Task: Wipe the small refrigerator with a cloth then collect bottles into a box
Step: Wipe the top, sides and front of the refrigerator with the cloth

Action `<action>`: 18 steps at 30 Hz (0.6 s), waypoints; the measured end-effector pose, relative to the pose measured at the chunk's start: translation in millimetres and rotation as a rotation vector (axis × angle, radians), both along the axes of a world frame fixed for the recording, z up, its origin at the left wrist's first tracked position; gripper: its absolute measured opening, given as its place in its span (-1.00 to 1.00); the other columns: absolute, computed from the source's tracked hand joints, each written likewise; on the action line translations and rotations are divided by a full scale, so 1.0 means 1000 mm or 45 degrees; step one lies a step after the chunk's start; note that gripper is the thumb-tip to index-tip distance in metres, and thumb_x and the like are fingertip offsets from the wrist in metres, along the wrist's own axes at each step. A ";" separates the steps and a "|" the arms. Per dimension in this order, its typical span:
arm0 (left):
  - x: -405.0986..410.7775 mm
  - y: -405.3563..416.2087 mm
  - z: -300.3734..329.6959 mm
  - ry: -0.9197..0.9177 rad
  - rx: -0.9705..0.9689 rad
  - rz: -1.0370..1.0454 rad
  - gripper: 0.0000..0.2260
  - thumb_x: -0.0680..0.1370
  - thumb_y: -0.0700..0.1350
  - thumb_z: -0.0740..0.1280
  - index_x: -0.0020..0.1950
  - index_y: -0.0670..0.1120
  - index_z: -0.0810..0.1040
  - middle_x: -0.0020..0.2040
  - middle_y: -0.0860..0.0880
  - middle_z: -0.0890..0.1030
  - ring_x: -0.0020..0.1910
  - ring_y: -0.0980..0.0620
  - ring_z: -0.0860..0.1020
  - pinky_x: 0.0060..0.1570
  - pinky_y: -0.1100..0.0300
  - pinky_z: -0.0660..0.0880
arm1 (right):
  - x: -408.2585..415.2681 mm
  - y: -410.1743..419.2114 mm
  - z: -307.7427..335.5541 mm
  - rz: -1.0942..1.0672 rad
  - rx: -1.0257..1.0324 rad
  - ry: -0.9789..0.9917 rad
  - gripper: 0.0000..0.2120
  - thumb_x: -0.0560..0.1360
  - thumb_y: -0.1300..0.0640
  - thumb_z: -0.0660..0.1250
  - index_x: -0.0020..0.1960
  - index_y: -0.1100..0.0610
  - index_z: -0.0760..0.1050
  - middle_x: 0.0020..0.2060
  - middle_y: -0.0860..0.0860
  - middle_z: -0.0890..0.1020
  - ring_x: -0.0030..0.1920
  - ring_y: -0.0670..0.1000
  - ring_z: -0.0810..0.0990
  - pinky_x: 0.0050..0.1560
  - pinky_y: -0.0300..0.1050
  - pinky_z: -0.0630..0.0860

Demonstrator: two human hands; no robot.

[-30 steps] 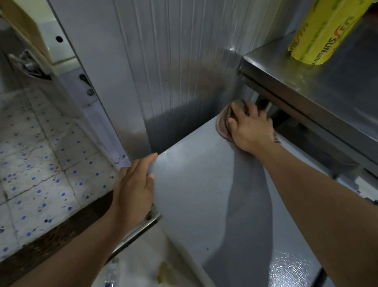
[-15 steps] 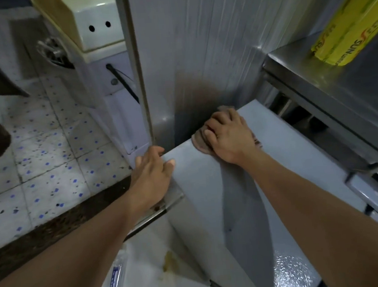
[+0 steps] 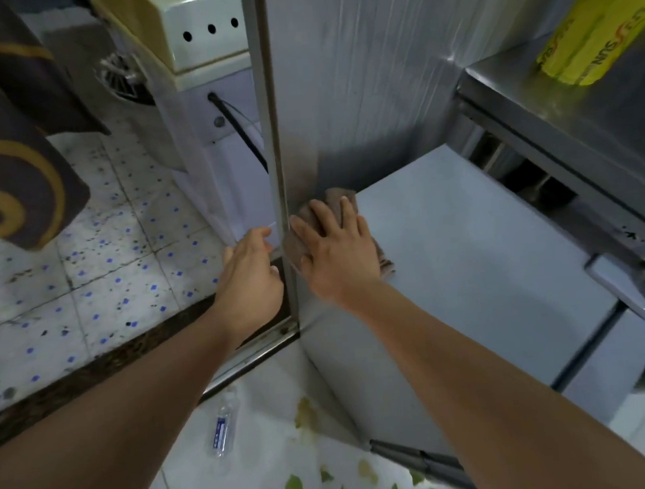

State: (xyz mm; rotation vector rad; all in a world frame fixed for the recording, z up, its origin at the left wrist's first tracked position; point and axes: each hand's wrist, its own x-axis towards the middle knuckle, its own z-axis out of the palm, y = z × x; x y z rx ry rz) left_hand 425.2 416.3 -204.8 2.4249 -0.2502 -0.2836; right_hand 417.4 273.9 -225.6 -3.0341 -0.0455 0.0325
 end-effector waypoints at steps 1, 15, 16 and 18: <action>-0.004 -0.002 0.001 -0.015 0.007 -0.010 -0.52 0.52 -0.34 0.15 0.43 -0.08 0.21 0.33 -0.07 0.39 0.32 -0.06 0.24 0.27 0.02 0.28 | -0.008 -0.001 0.000 0.016 0.008 -0.007 -0.46 0.56 -0.09 0.13 0.50 -0.11 0.07 0.53 0.06 0.08 0.51 0.30 -0.06 0.47 0.21 -0.02; -0.055 -0.092 0.002 -0.330 0.202 -0.365 -0.53 0.50 -0.27 0.21 0.41 -0.06 0.33 0.43 -0.06 0.32 0.38 -0.10 0.23 0.34 0.00 0.17 | -0.184 -0.082 0.007 0.017 0.047 0.053 -0.37 0.48 -0.26 0.07 0.51 -0.06 0.19 0.53 0.00 0.16 0.52 0.23 0.09 0.45 0.19 0.11; -0.056 -0.099 0.001 -0.326 0.224 -0.383 -0.54 0.51 -0.24 0.20 0.42 -0.05 0.32 0.45 -0.04 0.30 0.39 -0.10 0.22 0.35 -0.01 0.14 | -0.183 -0.087 0.006 0.030 0.051 0.055 -0.38 0.50 -0.27 0.04 0.50 -0.07 0.18 0.53 -0.02 0.15 0.52 0.21 0.10 0.45 0.17 0.10; -0.054 -0.110 -0.002 -0.330 0.255 -0.374 -0.53 0.52 -0.23 0.18 0.44 -0.03 0.30 0.46 -0.01 0.29 0.39 -0.09 0.22 0.34 0.00 0.13 | -0.169 -0.104 0.005 0.003 0.046 0.067 -0.38 0.51 -0.29 -0.05 0.51 -0.10 0.13 0.54 -0.05 0.10 0.54 0.15 0.04 0.46 0.13 0.04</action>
